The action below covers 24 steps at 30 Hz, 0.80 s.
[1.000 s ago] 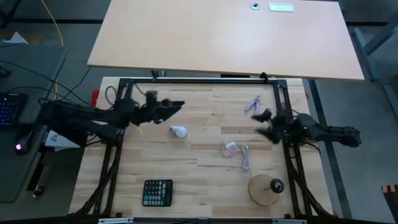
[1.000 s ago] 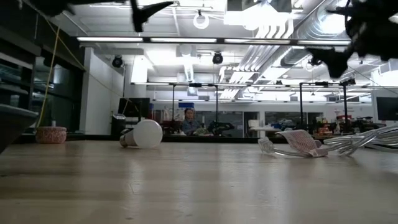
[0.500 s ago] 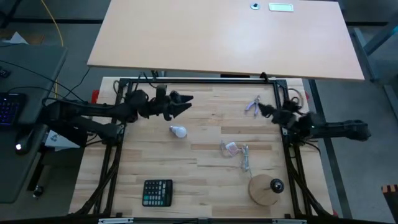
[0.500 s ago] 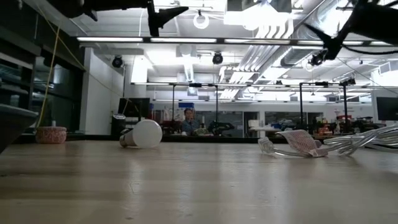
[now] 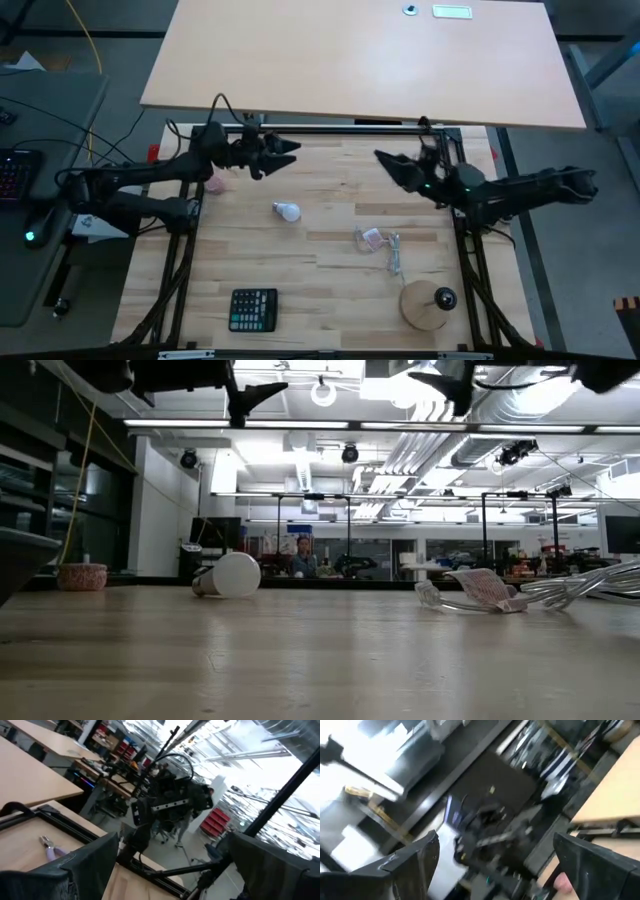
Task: Screw lightbulb
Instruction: Insert the white lightbulb into the brown lamp
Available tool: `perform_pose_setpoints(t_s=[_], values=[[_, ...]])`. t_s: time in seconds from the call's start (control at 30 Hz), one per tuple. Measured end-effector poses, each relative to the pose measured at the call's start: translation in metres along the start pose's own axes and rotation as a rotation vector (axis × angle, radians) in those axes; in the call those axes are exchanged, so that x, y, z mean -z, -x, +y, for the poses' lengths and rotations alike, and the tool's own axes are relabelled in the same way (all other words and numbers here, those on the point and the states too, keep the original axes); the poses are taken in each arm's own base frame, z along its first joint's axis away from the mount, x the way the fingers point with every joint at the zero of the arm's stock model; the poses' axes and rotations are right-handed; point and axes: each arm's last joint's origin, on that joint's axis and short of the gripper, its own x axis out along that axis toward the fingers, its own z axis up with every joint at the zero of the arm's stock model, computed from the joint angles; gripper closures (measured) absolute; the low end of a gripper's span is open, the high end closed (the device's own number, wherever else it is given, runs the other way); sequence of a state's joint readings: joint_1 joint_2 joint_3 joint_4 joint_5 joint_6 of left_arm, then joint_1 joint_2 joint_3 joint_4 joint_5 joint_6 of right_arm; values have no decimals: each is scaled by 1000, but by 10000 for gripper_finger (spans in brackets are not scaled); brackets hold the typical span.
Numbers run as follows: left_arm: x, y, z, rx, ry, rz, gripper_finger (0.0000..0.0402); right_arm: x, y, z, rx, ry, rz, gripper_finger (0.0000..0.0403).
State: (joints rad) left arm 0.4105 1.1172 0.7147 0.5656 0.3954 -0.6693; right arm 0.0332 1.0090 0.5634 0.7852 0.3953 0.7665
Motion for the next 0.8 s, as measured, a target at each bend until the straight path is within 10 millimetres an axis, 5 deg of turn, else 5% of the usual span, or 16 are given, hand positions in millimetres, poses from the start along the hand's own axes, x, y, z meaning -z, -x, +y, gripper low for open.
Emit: perform_pose_setpoints(t_s=[0.23, 0.33, 0.5, 0.67, 0.8], values=[[1, 2, 5, -2, 21, 45, 32, 15, -33, 14, 2, -28, 320, 23], [4, 2, 7, -24, 40, 74, 32, 26, -36, 16, 51, -62, 684, 23], [9, 2, 10, -60, 72, 113, 32, 45, -7, 7, 382, -49, 1386, 23], [11, 2, 11, -78, 93, 128, 32, 50, 23, 2, 742, 8, 1712, 23], [12, 3, 12, -88, 107, 142, 32, 62, 38, -7, 977, -175, 1850, 23]])
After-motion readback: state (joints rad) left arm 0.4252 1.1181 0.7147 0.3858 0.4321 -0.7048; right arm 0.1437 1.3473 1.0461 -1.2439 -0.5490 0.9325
